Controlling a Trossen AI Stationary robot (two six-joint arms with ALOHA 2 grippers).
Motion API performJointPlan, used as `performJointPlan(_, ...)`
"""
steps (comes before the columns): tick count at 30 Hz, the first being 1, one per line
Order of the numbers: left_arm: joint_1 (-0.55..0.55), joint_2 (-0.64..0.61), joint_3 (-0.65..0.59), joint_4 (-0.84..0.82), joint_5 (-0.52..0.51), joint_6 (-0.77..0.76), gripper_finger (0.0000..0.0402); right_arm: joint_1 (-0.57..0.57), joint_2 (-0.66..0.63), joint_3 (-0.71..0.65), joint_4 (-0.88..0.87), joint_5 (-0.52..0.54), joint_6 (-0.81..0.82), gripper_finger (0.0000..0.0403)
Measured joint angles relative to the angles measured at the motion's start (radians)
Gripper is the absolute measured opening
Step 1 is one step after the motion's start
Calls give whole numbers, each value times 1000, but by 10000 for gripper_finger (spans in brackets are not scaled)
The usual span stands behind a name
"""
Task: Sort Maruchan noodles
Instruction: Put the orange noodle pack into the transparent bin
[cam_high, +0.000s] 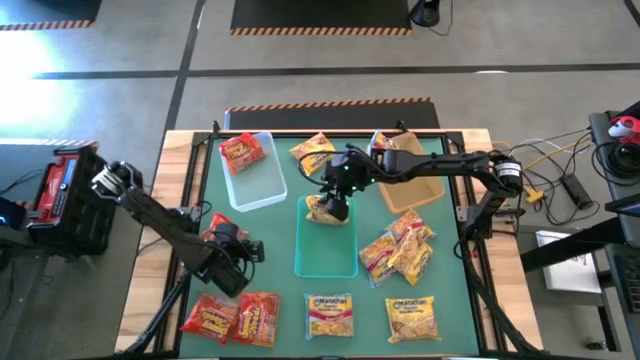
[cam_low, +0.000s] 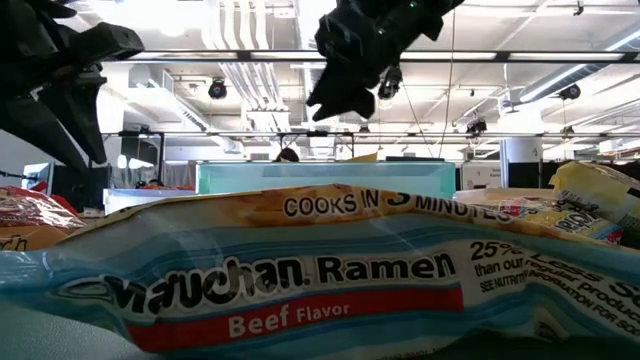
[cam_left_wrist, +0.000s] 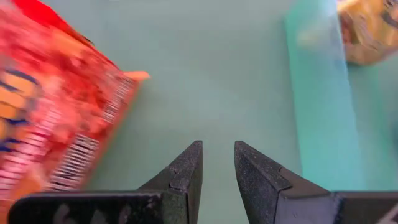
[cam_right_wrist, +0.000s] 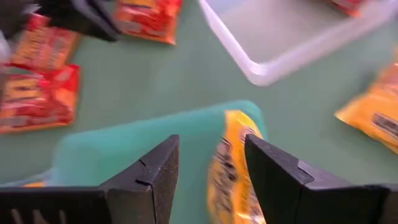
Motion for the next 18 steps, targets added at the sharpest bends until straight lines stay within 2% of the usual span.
performJointPlan(7,9,-45,0,-195,287,-21,75,0,1,-1,75,-9,-60,166)
performJointPlan(14,102,17,-4,-305,331,-23,75,0,1,-1,75,-10,-120,160)
performJointPlan(18,156,80,-5,-304,355,-20,75,0,1,-1,74,-9,-128,156)
